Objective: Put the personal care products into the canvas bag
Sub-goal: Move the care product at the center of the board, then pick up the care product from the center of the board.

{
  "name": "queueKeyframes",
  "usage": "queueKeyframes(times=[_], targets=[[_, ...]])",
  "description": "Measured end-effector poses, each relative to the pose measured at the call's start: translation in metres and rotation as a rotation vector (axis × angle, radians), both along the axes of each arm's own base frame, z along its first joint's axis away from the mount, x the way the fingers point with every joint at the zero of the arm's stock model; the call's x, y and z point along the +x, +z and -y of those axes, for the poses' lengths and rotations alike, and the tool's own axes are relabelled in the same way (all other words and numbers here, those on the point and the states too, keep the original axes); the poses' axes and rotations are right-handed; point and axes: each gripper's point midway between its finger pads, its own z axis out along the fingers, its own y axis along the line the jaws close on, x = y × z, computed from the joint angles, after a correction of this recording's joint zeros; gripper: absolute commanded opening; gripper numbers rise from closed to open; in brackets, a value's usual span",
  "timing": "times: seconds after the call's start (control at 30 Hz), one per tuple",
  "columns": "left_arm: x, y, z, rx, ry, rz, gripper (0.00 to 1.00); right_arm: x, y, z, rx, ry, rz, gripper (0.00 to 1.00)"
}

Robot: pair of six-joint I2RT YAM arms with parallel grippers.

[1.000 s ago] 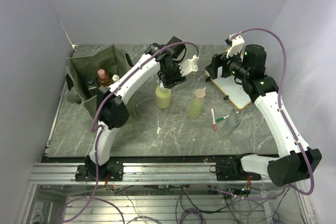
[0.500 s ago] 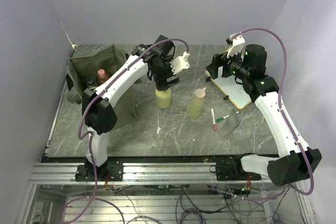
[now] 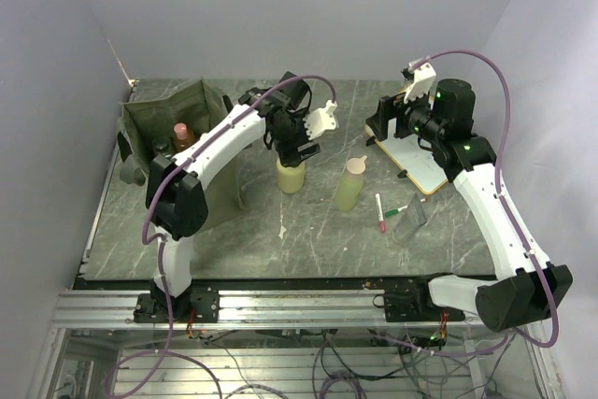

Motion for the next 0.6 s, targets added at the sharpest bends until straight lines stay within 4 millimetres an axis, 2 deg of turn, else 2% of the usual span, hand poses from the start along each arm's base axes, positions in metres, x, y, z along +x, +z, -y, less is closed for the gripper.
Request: queueKeyframes(times=[0.2,0.43,0.6], targets=[[-0.002,-0.003,0.003,-0.015,-0.004,-0.015,0.73,0.001,0.0,0.002,0.0,-0.005,0.0,0.82],[-0.001,-0.009,0.003,-0.007,-0.003,-0.023,0.75,0.001,0.0,0.004,-0.001,-0.012,0.0,0.82],[0.0,-0.016,0.002,0.009,0.001,-0.031,0.72,0.002,0.0,0.004,0.0,-0.013,-0.001,0.82]])
